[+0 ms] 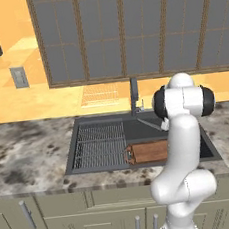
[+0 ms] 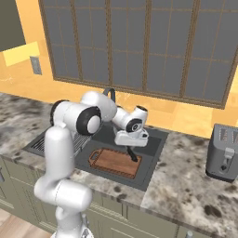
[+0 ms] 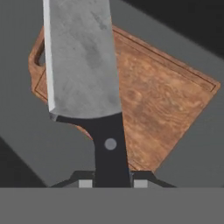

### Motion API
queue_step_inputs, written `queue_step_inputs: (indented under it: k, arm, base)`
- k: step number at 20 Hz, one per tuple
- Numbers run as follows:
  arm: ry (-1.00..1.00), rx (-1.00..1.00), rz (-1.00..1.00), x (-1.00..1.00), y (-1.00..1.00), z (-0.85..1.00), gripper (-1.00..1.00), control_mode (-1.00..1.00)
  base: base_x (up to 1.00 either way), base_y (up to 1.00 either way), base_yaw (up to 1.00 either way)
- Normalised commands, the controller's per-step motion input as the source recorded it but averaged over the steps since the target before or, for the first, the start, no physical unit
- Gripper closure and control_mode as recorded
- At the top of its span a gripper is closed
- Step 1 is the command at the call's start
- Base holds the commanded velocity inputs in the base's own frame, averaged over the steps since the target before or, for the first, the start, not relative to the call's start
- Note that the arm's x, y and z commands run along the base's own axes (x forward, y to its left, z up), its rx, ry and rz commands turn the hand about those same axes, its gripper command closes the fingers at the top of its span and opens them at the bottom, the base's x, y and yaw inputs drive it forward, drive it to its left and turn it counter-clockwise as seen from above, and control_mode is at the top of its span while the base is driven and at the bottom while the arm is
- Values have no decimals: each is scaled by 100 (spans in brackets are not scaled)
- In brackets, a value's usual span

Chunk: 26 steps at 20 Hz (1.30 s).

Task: Move the cutting board and knife to the sink. Then move spray from the cabinet to the counter.

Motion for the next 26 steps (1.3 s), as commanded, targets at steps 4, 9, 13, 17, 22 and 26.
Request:
queue_step_inputs:
  k: [4,9,13,17,22,26]
  arm:
    - [-2,-11,0,36,-2,-43,100,-100]
    - [-8,-10,2,29,0,-39,100,-100]
    - [-6,-9,11,22,0,-40,100,-100]
    - [-6,-9,14,18,6,-40,100,-100]
    - [-6,-7,17,4,7,-34,100,-100]
    - [-8,-3,19,-9,0,-28,100,-100]
  base:
    - [0,0,0]
    - [0,0,0]
    - [0,0,0]
    - [0,0,0]
    - [0,0,0]
    - [0,0,0]
